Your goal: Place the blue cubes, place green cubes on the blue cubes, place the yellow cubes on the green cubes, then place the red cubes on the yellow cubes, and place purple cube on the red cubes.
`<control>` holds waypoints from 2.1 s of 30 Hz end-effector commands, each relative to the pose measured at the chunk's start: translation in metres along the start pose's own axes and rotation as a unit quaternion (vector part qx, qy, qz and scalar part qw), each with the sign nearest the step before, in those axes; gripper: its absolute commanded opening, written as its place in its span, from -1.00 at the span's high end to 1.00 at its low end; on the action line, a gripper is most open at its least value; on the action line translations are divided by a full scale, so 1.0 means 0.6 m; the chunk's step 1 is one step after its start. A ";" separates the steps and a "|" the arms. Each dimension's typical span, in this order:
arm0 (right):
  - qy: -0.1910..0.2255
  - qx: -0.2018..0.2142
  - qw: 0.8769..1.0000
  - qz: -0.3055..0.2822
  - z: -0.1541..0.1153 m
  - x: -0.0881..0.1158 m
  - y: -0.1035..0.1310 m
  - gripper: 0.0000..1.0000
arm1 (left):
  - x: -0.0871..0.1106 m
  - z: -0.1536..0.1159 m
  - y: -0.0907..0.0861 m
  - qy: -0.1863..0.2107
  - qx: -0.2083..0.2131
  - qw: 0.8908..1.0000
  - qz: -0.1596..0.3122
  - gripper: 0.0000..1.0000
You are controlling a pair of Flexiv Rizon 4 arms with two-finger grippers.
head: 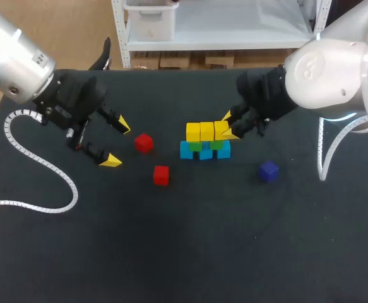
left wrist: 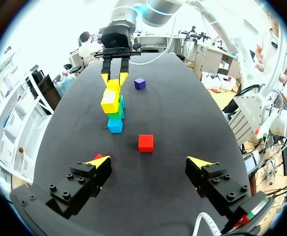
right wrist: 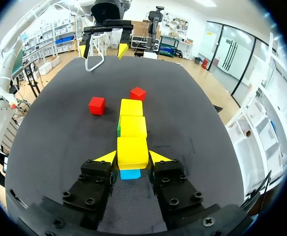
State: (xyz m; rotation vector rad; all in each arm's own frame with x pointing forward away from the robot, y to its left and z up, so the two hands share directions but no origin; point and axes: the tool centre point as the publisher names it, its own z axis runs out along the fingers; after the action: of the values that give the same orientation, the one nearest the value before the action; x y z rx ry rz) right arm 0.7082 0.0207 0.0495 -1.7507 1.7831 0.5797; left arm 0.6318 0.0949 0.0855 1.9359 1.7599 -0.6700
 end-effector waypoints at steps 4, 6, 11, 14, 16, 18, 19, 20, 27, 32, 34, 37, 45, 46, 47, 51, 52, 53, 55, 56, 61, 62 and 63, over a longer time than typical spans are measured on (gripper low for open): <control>0.001 0.000 1.000 0.000 0.001 0.000 -0.002 1.00 | 0.001 0.000 -0.001 -0.001 -0.001 1.000 0.001 -1.00; 0.001 0.000 1.000 0.000 0.001 -0.001 -0.002 1.00 | 0.001 0.000 -0.001 -0.001 -0.001 1.000 0.001 -1.00; 0.001 0.000 1.000 0.001 0.003 -0.001 -0.002 1.00 | 0.001 0.000 -0.001 -0.001 -0.001 1.000 0.001 -1.00; 0.001 -0.001 1.000 0.001 0.005 -0.003 -0.001 1.00 | 0.001 0.000 -0.001 -0.001 -0.001 1.000 0.001 -1.00; 0.001 -0.001 1.000 0.001 0.005 -0.003 -0.001 1.00 | 0.001 0.000 -0.001 -0.001 -0.001 1.000 0.001 -1.00; 0.001 -0.002 1.000 0.001 0.005 -0.003 -0.001 1.00 | 0.001 0.000 -0.001 -0.001 -0.001 1.000 0.001 -1.00; 0.001 -0.002 1.000 0.001 0.006 -0.003 -0.001 1.00 | 0.001 0.000 -0.001 -0.001 -0.001 1.000 0.001 -1.00; 0.001 -0.002 1.000 0.001 0.006 -0.003 -0.001 1.00 | 0.001 0.000 -0.001 -0.001 -0.001 1.000 0.001 -1.00; 0.002 -0.002 1.000 0.002 0.006 -0.003 -0.001 0.65 | 0.001 0.000 -0.001 -0.001 -0.001 1.000 0.001 -1.00; 0.003 -0.003 1.000 0.002 0.006 -0.001 -0.002 0.25 | 0.001 0.000 -0.001 -0.001 -0.001 1.000 0.001 -1.00; 0.004 -0.003 1.000 0.003 0.006 -0.001 -0.002 0.13 | 0.001 0.000 -0.001 -0.001 -0.001 1.000 0.001 -1.00; 0.004 -0.003 1.000 0.003 0.006 0.000 -0.003 0.10 | 0.001 0.000 -0.001 -0.001 -0.001 1.000 0.001 -1.00; 0.004 -0.004 1.000 0.003 0.007 0.000 -0.004 0.03 | 0.001 0.000 -0.001 -0.001 -0.001 1.000 0.001 -1.00; 0.005 -0.004 1.000 0.002 0.007 -0.001 -0.004 -0.04 | 0.001 0.000 -0.001 -0.001 -0.001 1.000 0.001 -1.00; 0.004 -0.004 1.000 0.001 0.005 -0.003 -0.004 -0.27 | 0.001 0.000 -0.001 -0.001 -0.001 1.000 0.001 -1.00; -0.003 0.002 1.000 -0.007 -0.012 -0.012 -0.006 -1.00 | 0.001 0.000 -0.001 -0.001 -0.001 1.000 0.001 -1.00; -0.006 0.004 1.000 -0.009 -0.019 -0.013 -0.008 -1.00 | 0.001 0.000 -0.001 -0.001 -0.001 1.000 0.001 -1.00; -0.006 0.004 1.000 -0.009 -0.023 -0.014 -0.009 -1.00 | 0.001 0.000 -0.001 -0.001 -0.001 1.000 0.001 -1.00; -0.008 0.005 1.000 -0.009 -0.034 -0.011 -0.012 -1.00 | 0.001 0.000 -0.001 -0.001 -0.001 1.000 0.001 -1.00; -0.008 0.006 1.000 -0.009 -0.038 -0.008 -0.014 -1.00 | 0.001 0.000 -0.001 -0.001 -0.001 1.000 0.001 -1.00; 0.000 0.015 1.000 -0.002 -0.059 0.014 -0.023 -0.95 | 0.001 0.000 -0.001 -0.001 -0.001 1.000 0.001 -1.00; 0.002 0.016 1.000 -0.001 -0.061 0.018 -0.025 -0.20 | 0.001 0.000 -0.001 -0.001 -0.001 1.000 0.001 -1.00; 0.004 0.015 1.000 0.001 -0.061 0.022 -0.026 0.11 | 0.001 0.000 -0.001 -0.001 -0.001 1.000 0.001 -1.00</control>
State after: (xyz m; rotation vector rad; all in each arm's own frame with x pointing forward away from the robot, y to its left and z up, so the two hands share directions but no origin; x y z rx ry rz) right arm 0.7228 -0.0087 0.0692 -1.7346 1.7876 0.5462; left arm 0.6318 0.0949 0.0855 1.9359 1.7599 -0.6700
